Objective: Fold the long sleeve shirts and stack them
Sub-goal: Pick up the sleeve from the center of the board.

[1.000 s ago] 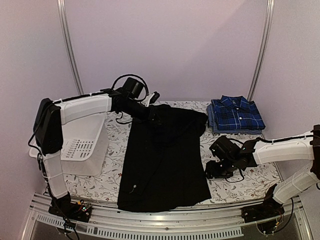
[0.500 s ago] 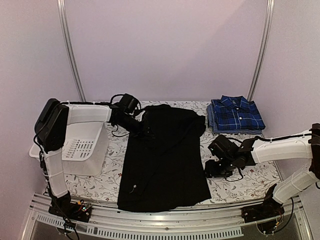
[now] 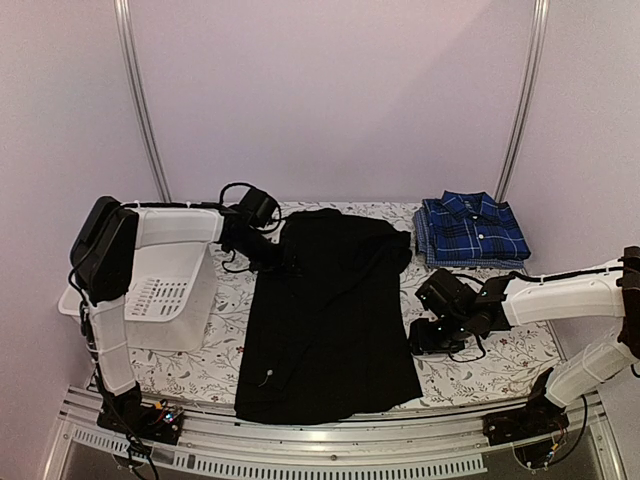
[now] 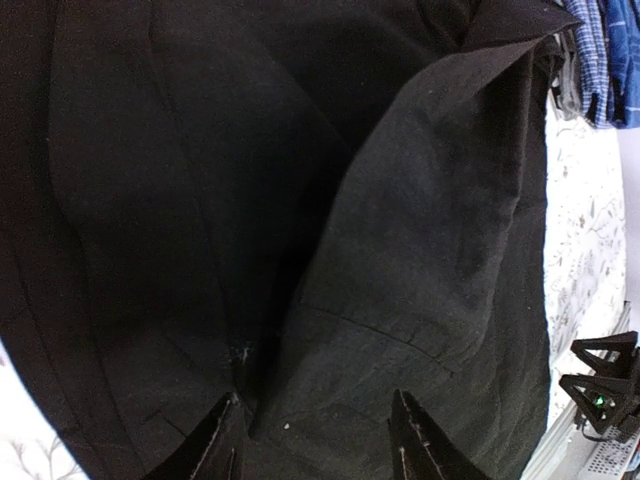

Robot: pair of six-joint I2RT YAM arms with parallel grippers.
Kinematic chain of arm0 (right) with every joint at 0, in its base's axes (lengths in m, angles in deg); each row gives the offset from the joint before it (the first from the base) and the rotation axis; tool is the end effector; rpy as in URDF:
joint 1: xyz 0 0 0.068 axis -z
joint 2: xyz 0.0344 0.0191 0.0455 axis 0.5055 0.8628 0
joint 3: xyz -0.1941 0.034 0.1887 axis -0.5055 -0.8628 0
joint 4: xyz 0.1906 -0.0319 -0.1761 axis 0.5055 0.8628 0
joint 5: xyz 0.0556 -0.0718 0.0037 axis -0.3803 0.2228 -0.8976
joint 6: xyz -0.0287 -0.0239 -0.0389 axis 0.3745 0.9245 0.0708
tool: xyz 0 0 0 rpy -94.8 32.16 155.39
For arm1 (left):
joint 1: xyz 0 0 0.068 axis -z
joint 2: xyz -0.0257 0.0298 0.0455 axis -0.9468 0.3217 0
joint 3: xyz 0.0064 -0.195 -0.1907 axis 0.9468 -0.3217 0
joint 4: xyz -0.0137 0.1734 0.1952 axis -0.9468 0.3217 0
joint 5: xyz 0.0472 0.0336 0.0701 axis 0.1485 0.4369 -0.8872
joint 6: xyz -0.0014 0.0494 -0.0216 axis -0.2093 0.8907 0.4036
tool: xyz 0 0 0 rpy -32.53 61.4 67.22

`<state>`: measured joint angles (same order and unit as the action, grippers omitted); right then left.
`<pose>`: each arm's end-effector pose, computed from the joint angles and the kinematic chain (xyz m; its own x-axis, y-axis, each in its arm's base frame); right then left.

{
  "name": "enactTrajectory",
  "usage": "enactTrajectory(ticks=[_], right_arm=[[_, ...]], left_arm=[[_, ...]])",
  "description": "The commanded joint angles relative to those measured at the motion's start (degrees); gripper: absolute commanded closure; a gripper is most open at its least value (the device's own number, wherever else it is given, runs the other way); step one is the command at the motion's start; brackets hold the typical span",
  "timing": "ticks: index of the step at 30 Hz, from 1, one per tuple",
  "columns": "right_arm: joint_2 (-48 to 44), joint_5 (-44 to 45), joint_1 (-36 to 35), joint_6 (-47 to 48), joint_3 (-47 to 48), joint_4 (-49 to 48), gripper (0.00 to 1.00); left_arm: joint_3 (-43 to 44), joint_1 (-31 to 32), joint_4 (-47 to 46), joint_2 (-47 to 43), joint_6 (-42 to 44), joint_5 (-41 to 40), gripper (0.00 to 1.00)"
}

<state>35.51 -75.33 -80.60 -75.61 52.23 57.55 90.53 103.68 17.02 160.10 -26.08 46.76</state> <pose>0.1596 0.1868 0.1569 -0.9380 -0.0516 -0.3427 -0.1291 0.9697 0.2074 0.3493 -0.2349 0.1807 -0.9424 0.0646 -0.3281 0.2234 0.8518 -0.4739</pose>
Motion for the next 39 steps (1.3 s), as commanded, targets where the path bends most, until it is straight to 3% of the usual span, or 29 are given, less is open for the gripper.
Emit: enactTrajectory(ticks=[1,8,14,22,27,39], right_arm=[[-0.4,0.8,-0.4,0.0,0.2,0.1,0.44],[-0.9,1.0,-0.5,-0.3,-0.4,0.0,0.44],[-1.4,1.0,-0.5,-1.0,-0.9,0.1,0.44],[2.1,3.0,-3.3,-2.6,2.0,3.1,0.48],[5.2,4.8,-7.4,-6.3,3.8,8.4,0.52],[4.7,1.9,-18.6,-19.4,3.0,14.8,0.62]], left_arm=[[1.2,-0.1,1.0,1.4,1.8,-4.2,0.5],[2.1,0.3,0.7,3.6,2.1,-1.7,0.5],[2.4,1.3,0.9,4.7,2.1,-0.4,0.58],[2.5,2.0,1.1,4.2,1.8,0.0,0.9],[3.7,2.1,1.6,3.0,2.0,0.2,0.99],[6.9,2.3,2.7,1.8,2.6,-0.5,1.0]])
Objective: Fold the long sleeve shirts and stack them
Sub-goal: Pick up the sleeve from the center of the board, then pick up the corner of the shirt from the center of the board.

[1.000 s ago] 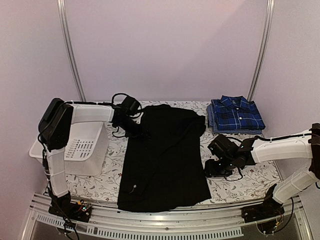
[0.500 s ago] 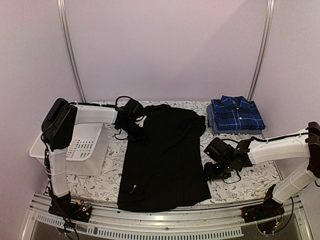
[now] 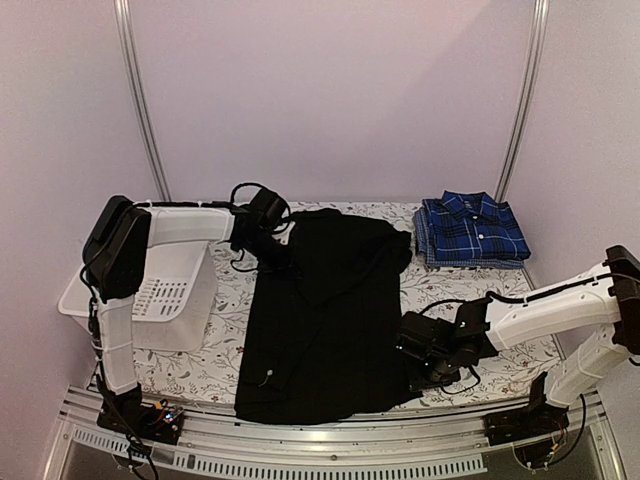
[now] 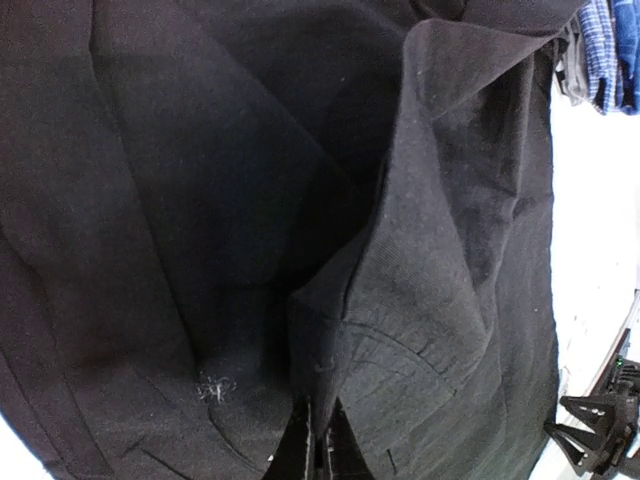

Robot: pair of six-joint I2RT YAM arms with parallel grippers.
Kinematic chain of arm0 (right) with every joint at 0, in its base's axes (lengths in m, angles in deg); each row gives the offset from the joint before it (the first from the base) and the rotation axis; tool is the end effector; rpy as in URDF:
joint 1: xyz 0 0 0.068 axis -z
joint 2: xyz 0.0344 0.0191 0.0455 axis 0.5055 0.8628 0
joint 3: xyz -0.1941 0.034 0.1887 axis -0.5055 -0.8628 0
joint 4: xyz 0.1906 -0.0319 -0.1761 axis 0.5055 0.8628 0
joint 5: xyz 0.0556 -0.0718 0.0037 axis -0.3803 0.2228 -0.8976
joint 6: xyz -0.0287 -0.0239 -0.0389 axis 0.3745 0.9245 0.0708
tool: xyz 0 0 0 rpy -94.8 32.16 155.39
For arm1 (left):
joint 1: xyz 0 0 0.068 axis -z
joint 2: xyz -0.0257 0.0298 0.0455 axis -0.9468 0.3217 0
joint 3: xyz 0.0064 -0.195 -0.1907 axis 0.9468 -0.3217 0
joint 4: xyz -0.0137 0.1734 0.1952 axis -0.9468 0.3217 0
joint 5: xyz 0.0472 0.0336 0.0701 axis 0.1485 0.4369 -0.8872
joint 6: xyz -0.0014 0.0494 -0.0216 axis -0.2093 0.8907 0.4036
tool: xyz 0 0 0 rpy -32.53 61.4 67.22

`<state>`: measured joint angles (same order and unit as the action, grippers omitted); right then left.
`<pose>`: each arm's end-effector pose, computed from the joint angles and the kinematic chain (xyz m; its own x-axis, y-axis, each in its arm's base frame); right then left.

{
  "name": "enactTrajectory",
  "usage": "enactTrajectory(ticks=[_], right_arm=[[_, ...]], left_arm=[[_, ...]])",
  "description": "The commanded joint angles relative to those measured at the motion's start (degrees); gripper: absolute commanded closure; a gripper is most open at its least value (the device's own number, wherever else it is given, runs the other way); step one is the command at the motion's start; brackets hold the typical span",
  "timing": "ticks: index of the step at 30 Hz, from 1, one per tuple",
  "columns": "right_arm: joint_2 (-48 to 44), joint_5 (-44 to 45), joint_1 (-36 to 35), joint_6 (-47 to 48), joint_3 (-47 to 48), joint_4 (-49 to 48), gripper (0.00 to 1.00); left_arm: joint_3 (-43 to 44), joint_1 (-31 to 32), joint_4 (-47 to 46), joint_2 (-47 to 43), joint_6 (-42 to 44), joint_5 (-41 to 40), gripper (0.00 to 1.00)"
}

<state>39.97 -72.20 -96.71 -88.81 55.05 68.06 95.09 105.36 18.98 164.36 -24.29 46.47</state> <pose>0.1012 0.2182 0.1464 -0.9646 -0.1370 -0.2253 -0.1581 0.9843 0.0783 0.3550 -0.2536 0.1718 -0.9394 0.1228 -0.3202 0.2655 0.8514 -0.4524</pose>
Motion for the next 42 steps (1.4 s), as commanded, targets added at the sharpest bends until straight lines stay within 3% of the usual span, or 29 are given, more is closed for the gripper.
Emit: enactTrajectory(ticks=[1,9,17,26,42], right_arm=[[0.5,-1.4,-3.0,-7.1,-0.1,4.2,0.63],[1.9,-3.4,-3.8,-9.0,-2.0,0.6,0.82],[-0.3,-1.0,-1.6,-10.0,-4.0,5.1,1.0],[-6.3,0.7,0.4,-9.7,-4.5,8.0,1.0],[1.9,1.9,-7.9,-4.9,14.3,8.3,1.0]], left_arm=[[2.8,0.6,0.9,-2.5,0.9,-0.3,1.0],[8.7,0.4,2.5,-2.1,1.9,-1.7,1.0],[22.8,-1.3,7.8,1.8,3.6,-3.3,1.0],[37.5,-5.2,14.6,4.9,5.5,-3.4,1.0],[42.5,-14.0,19.6,0.1,6.6,-0.6,1.0]])
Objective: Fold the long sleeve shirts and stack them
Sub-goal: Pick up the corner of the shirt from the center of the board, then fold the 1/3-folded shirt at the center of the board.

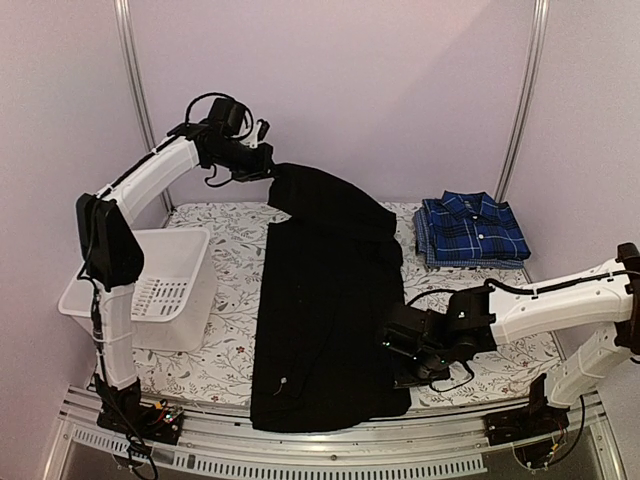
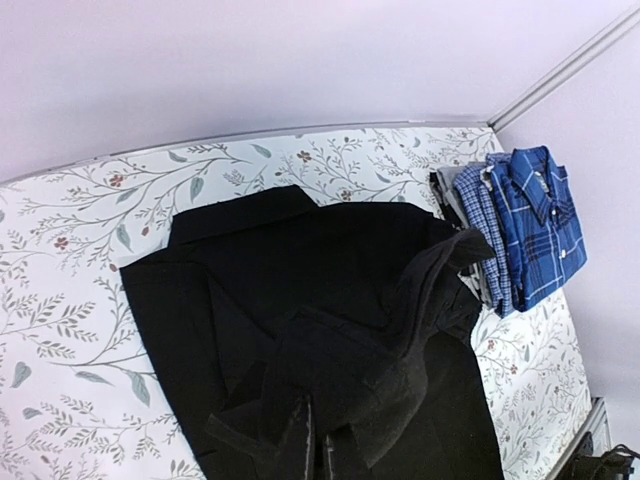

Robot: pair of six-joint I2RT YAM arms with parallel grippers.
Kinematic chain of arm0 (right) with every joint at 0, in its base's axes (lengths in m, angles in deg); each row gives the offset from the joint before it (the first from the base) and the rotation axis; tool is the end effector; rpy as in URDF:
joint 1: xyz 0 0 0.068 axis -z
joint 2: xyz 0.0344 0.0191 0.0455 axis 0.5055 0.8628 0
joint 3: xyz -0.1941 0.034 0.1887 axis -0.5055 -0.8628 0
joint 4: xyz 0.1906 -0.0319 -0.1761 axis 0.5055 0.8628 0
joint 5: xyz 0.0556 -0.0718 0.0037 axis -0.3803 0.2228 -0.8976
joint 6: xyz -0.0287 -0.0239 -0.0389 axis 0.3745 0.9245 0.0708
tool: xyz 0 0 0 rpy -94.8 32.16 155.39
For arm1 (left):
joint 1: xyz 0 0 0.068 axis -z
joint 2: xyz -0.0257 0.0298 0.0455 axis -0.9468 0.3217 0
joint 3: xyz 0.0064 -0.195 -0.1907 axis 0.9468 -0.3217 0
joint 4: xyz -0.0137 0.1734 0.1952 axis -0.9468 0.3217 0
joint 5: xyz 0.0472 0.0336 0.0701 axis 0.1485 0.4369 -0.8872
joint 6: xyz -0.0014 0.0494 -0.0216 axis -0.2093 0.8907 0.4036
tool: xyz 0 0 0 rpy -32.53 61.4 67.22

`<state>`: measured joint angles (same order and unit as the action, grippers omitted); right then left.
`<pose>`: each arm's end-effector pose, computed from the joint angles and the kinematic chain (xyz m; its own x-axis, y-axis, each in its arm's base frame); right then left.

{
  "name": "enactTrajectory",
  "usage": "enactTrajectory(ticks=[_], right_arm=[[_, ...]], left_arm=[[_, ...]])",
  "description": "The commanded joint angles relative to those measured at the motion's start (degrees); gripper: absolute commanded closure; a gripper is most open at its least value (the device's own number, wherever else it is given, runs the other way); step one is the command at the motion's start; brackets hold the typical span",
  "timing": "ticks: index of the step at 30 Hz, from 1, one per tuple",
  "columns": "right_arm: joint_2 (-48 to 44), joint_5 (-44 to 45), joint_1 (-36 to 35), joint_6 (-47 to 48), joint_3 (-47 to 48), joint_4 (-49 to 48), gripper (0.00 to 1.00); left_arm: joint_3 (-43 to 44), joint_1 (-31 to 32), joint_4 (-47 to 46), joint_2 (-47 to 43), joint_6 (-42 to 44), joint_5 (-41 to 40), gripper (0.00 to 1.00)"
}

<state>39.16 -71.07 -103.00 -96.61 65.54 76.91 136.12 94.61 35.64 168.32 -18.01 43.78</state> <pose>0.0835 0.2475 0.1927 -0.9643 -0.0972 -0.2464 -0.1343 0.9812 0.1384 0.4388 -0.1996 0.3470 -0.7520 -0.0387 -0.6580 0.3223 0.8492 -0.4183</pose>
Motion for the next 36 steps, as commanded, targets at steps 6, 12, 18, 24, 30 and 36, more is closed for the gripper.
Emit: enactTrajectory(ticks=[6,12,18,24,30,36], right_arm=[[6.4,-1.1,-2.8,7.3,8.0,-3.7,1.0],[8.0,-4.2,-2.8,11.6,9.9,-8.3,1.0],[11.7,-6.1,-2.8,14.6,12.9,-9.8,1.0],[15.8,-7.9,-2.7,17.2,16.3,-10.0,1.0],[17.5,-9.1,-2.7,18.0,17.0,-10.9,1.0],[17.6,-13.2,-2.7,18.5,16.3,-10.6,1.0]], left_arm=[[-4.8,-5.7,3.5,-10.0,-0.2,2.0,1.0],[-8.4,-9.4,3.0,-13.8,-0.1,1.6,1.0],[-4.7,-11.0,3.8,-12.4,0.2,1.1,1.0],[-2.9,-11.4,4.4,-11.2,0.4,0.8,1.0],[-3.6,-11.7,4.4,-12.3,0.8,-0.5,1.0],[-3.7,-11.8,4.2,-13.4,1.0,-0.5,1.0]])
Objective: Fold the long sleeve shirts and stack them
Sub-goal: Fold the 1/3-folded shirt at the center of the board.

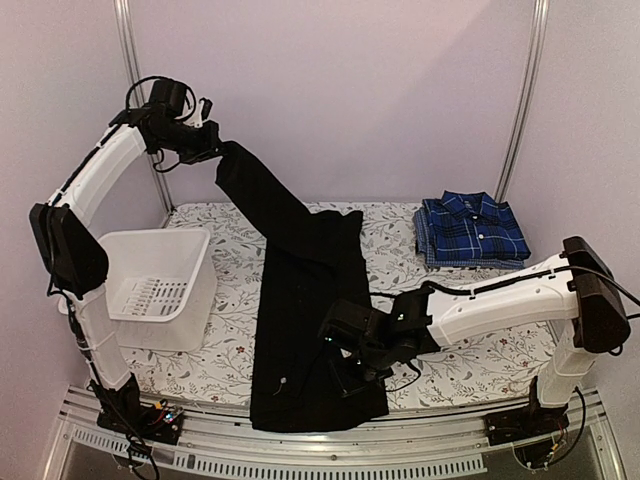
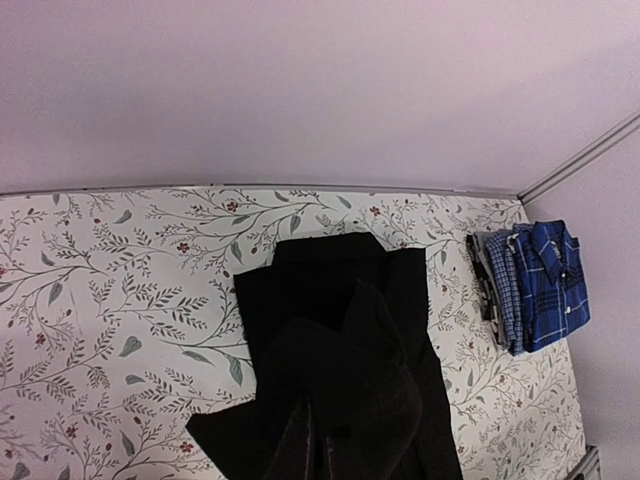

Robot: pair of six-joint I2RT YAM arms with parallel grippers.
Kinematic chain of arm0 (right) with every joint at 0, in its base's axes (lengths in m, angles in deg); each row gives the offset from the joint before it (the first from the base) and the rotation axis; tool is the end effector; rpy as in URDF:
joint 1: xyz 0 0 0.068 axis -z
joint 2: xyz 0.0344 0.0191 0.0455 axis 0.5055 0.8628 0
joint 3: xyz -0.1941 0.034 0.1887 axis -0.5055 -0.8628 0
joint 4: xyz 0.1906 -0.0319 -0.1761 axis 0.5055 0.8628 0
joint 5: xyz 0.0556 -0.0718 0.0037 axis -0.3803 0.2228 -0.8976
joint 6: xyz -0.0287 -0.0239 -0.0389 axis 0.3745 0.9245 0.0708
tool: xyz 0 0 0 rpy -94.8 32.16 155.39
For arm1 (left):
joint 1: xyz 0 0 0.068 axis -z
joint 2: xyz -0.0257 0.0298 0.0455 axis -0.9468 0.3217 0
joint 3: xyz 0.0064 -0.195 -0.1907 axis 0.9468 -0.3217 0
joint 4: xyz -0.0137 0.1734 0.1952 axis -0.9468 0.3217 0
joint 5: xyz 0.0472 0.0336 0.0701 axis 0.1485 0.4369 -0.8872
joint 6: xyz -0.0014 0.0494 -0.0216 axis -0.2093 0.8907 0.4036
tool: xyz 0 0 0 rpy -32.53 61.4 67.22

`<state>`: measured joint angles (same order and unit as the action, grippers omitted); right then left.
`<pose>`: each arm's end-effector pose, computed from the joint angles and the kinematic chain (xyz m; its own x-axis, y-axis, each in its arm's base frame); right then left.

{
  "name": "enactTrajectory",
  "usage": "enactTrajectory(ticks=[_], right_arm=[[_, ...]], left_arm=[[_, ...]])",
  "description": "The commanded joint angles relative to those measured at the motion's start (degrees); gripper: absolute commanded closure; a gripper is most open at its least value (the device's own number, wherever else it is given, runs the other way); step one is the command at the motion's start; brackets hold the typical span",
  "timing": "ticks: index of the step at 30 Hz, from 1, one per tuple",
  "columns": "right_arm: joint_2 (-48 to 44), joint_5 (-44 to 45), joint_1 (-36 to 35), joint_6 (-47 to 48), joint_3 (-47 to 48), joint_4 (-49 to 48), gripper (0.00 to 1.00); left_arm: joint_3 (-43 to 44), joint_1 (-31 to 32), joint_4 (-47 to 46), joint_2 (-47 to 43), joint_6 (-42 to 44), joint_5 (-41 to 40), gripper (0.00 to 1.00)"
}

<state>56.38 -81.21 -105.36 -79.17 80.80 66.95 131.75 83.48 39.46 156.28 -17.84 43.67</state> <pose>0.0907 0.3401 0.1839 -0.8738 -0.4223 -0.2412 -0.4786 0.8348 0.2721 0.4124 -0.0988 0.4082 -0.6847 -0.1905 -0.7035 0.1806 0.8908 -0.4170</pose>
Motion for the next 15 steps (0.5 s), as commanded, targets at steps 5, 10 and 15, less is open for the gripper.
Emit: enactTrajectory(ticks=[5,10,15], right_arm=[[0.8,-6.3,-0.4,1.6,-0.5,-2.3,1.0],[2.4,-7.3,-0.4,1.9,-0.7,-3.5,1.0],[2.8,-7.5,-0.4,2.1,-1.1,-4.3,1.0]], left_arm=[[-0.5,-0.7,0.4,-1.6,1.0,-1.1,1.0],[-0.2,-0.7,0.3,-2.0,1.0,-1.4,1.0],[0.8,-0.6,0.6,-1.5,1.1,-0.7,1.0]])
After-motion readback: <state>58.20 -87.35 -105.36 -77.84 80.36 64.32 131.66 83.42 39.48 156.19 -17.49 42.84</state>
